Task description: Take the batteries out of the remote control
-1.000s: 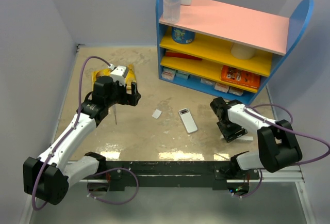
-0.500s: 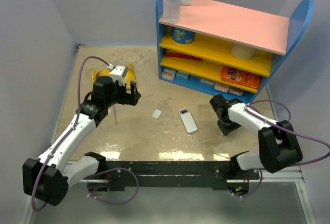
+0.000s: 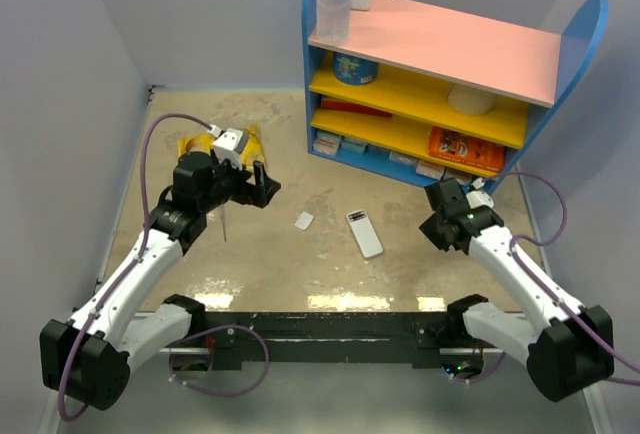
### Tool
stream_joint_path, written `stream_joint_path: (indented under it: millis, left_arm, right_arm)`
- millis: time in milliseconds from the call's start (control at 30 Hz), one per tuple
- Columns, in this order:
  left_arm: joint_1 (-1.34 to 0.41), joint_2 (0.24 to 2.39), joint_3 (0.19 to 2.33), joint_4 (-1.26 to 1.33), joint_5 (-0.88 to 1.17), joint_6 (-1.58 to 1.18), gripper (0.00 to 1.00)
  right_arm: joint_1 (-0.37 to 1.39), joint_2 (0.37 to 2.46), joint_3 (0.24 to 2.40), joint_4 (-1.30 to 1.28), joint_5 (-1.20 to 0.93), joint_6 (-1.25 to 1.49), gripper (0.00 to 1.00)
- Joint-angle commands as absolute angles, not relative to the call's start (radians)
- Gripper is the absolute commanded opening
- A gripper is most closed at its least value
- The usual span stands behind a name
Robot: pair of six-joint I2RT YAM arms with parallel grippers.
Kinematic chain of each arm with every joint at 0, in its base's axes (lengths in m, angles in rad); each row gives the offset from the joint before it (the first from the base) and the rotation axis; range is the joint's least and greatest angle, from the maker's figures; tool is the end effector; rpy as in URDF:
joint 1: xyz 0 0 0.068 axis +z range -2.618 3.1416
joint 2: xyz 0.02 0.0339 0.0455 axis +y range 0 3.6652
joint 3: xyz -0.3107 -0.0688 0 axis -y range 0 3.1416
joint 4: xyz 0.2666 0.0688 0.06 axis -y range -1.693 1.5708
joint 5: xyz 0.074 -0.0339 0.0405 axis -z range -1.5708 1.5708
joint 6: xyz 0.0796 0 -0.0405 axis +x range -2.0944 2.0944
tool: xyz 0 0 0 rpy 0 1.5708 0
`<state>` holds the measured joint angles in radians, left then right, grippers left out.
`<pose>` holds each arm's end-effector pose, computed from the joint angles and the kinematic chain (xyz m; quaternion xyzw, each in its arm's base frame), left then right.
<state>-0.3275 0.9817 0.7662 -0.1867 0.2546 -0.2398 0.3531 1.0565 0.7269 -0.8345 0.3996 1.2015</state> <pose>0.2394 -0.1025 0.3143 0.1062 0.8235 -0.2548 0.4956 0.1957 0.0391 0.2192 0.4316 0.8583 0.0003 0.2774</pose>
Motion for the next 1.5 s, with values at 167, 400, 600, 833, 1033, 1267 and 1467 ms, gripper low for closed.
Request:
stream_joint_path:
  millis: [167, 400, 600, 833, 1033, 1267, 1467]
  left_arm:
    - [-0.328, 0.969, 0.696, 0.066, 0.63, -0.175, 0.84]
    - [-0.328, 0.983, 0.709, 0.077, 0.712, -0.163, 0.82]
    - [-0.328, 1.018, 0.693, 0.149, 0.833, -0.201, 0.83]
    - [-0.345, 1.083, 0.706, 0.215, 0.868, -0.19, 0.82]
    - [-0.399, 1.123, 0.77, 0.095, 0.856, -0.049, 0.87]
    - [-0.437, 1.115, 0.726, 0.123, 0.902, -0.025, 0.91]
    - [-0.451, 1.129, 0.729, 0.156, 0.914, -0.031, 0.94]
  right_arm:
    - [0.356, 0.819, 0.618, -0.499, -0.281, 0.746, 0.0]
    - [0.354, 0.729, 0.538, -0.278, -0.694, 0.608, 0.0]
    - [0.36, 0.762, 0.479, -0.072, -0.908, 0.644, 0.0]
    - [0.475, 0.879, 0.469, 0.122, -0.933, 0.69, 0.0]
    - [0.58, 0.976, 0.482, 0.231, -0.884, 0.722, 0.0]
    - [0.581, 1.005, 0.466, 0.247, -0.893, 0.715, 0.0]
    - [0.581, 1.006, 0.44, 0.279, -0.907, 0.727, 0.0]
